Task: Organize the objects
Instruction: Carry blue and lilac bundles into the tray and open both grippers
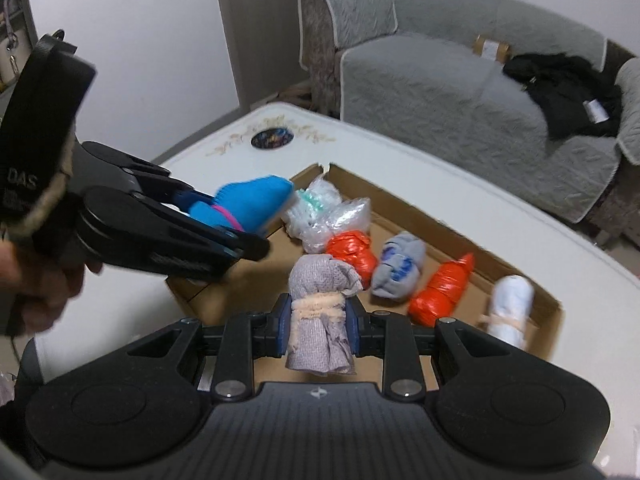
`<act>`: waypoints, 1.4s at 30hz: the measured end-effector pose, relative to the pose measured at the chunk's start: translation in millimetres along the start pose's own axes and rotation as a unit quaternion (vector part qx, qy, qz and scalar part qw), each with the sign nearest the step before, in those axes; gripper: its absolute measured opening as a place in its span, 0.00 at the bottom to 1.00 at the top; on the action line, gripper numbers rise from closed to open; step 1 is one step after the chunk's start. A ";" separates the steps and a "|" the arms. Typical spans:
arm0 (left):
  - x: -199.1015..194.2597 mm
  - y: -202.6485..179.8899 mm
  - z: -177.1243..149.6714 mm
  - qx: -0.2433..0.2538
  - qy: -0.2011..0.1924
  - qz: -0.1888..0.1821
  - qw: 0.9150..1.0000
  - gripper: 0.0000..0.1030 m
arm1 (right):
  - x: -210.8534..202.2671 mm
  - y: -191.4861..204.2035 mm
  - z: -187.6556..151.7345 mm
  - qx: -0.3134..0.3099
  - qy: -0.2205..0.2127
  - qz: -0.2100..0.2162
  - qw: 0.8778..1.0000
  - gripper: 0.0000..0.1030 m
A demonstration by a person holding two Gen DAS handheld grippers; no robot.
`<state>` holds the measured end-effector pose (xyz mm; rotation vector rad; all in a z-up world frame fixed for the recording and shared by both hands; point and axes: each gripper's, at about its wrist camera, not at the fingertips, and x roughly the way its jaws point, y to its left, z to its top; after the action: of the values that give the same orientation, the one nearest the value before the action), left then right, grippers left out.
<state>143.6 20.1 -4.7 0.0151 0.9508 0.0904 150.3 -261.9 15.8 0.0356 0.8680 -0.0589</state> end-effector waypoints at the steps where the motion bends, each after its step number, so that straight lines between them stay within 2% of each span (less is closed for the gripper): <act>1: 8.0 1.9 0.2 -0.003 0.004 0.004 1.000 0.53 | 9.3 -0.2 2.0 0.002 0.007 0.001 1.000 0.24; 6: 36.3 6.2 -3.4 -0.006 0.024 0.016 1.000 0.53 | 46.9 -6.2 5.1 0.018 0.035 -0.001 0.999 0.24; 14: 48.5 8.4 -8.4 0.004 0.030 0.024 0.999 0.53 | 73.8 -11.3 8.6 0.025 0.060 -0.001 0.998 0.24; 18: 48.4 4.5 -12.8 0.018 0.027 0.027 0.999 0.53 | 78.1 -14.6 4.1 0.030 0.070 -0.003 0.997 0.24; 25: 46.7 5.3 -16.2 0.014 0.029 0.019 0.999 0.53 | 80.5 -17.0 0.8 0.026 0.082 0.004 0.996 0.25; 30: 48.0 2.8 -17.6 0.019 0.042 0.017 0.999 0.54 | 80.1 -24.1 0.3 0.034 0.087 0.009 0.996 0.25; 36: 52.0 -6.6 -20.5 0.046 0.046 0.041 0.997 0.55 | 80.1 -23.9 2.9 0.040 0.085 0.013 0.995 0.25; 42: 50.5 -5.7 -21.6 0.035 0.042 0.047 0.997 0.54 | 84.4 -20.0 10.9 0.046 0.084 0.014 0.995 0.25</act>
<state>155.7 18.1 -58.6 0.1216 1.0378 0.1463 211.7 -285.6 -41.7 0.1411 1.0324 -0.0699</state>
